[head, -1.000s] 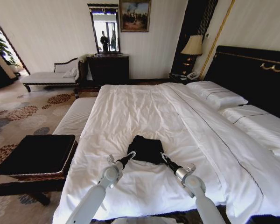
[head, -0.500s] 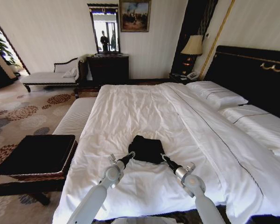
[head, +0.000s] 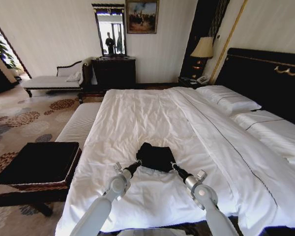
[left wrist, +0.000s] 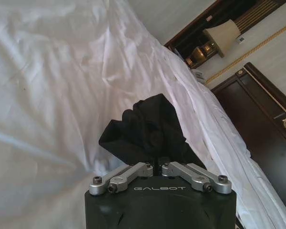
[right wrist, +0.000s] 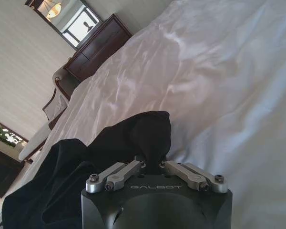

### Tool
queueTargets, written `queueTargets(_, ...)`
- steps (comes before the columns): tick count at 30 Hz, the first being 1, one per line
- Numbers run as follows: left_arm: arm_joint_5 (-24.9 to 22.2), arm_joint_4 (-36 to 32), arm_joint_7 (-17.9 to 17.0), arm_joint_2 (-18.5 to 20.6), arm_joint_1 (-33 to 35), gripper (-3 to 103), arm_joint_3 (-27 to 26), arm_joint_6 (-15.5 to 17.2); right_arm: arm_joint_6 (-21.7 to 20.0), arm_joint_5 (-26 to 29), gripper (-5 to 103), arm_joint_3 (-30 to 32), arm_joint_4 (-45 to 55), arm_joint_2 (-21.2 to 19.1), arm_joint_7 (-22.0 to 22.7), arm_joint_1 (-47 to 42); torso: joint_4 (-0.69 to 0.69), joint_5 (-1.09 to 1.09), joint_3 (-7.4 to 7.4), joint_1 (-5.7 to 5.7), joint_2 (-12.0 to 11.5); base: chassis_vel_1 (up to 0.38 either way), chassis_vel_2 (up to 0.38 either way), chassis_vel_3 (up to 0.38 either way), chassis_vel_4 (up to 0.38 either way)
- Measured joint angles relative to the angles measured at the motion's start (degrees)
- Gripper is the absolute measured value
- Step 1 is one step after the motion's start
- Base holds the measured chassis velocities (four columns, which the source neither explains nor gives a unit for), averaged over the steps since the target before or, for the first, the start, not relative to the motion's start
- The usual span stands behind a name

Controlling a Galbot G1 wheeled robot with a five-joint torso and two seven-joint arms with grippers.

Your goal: Fold the clothes on the bed and place them into the basket.

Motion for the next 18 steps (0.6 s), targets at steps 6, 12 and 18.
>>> queueTargets(6,3.62,-6.11,1.45,3.09,5.34,3,-2.96,-0.42,1.22,-4.69,5,-0.72,3.30,0.27,-0.06,-1.77,0.01,0.00,0.00,0.00,0.00,0.000,0.000,0.000,0.000)
queueTargets(12,5.63,-11.40,1.42,5.37,9.47,3,-4.92,-0.70,1.48,-7.68,5,-0.97,5.81,1.44,0.27,-3.40,-0.01,0.00,0.00,0.00,0.00,0.000,0.000,0.000,0.000)
queueTargets(18,5.83,-13.20,1.13,6.26,10.94,3,-6.06,-0.72,1.47,-9.46,5,-1.32,6.62,2.10,0.27,-4.74,0.00,0.01,0.00,0.00,0.00,0.077,0.069,-0.063,-0.078)
